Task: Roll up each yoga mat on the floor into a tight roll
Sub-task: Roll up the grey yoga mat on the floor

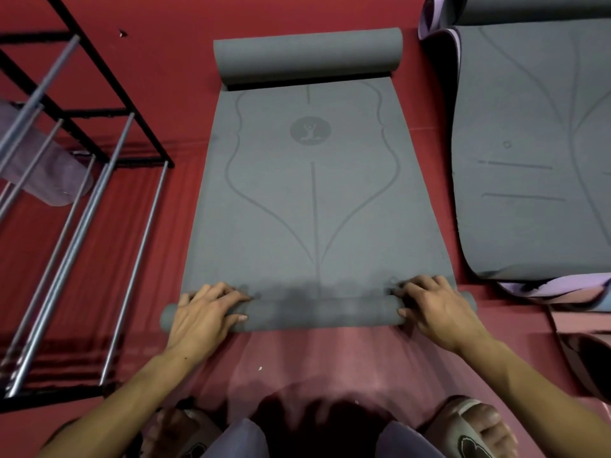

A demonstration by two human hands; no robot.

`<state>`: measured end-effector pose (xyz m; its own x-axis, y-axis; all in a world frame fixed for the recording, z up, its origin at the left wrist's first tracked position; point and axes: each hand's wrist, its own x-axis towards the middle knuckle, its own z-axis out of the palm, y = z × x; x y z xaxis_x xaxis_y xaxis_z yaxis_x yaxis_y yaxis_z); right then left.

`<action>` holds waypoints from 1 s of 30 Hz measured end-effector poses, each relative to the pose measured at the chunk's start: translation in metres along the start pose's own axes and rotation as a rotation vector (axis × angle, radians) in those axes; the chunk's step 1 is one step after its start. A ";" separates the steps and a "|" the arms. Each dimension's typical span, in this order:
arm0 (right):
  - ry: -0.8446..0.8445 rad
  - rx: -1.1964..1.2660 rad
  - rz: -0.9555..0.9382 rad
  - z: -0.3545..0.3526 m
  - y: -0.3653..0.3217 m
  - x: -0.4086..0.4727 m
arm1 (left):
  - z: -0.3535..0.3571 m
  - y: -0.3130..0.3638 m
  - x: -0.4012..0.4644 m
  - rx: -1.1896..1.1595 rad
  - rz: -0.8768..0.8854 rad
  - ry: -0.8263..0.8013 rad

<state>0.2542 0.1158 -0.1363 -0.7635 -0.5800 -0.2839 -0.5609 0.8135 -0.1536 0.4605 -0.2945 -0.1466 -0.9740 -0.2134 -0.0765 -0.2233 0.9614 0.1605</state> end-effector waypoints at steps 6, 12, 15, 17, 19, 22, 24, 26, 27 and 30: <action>0.159 -0.066 -0.064 0.007 -0.005 -0.012 | 0.005 0.006 -0.011 0.036 -0.007 0.057; 0.154 -0.057 -0.025 0.006 -0.009 -0.010 | 0.007 0.007 -0.017 0.008 0.049 0.104; 0.176 -0.053 -0.036 0.007 -0.009 -0.007 | 0.010 0.003 -0.014 0.078 0.098 0.057; 0.169 -0.060 -0.029 0.008 -0.009 -0.006 | 0.010 0.002 -0.009 0.109 0.081 0.048; 0.153 -0.070 -0.011 0.010 -0.009 -0.004 | 0.009 0.002 -0.004 0.114 0.065 0.044; 0.169 -0.071 0.000 0.011 -0.008 0.000 | 0.007 0.001 0.002 0.097 0.082 0.037; 0.156 -0.055 -0.002 0.011 -0.006 0.002 | 0.004 0.000 0.007 0.082 0.075 0.014; 0.147 -0.030 -0.011 0.009 -0.007 0.003 | 0.003 -0.002 0.010 0.085 0.059 -0.015; 0.153 -0.022 -0.013 0.009 -0.007 0.004 | 0.002 -0.003 0.011 0.086 0.053 -0.020; 0.222 -0.001 -0.029 0.012 -0.006 0.003 | -0.001 -0.002 0.012 0.091 0.041 -0.006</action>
<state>0.2589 0.1098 -0.1473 -0.7985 -0.5986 -0.0635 -0.5843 0.7962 -0.1573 0.4490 -0.2992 -0.1471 -0.9819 -0.1726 -0.0774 -0.1783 0.9812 0.0735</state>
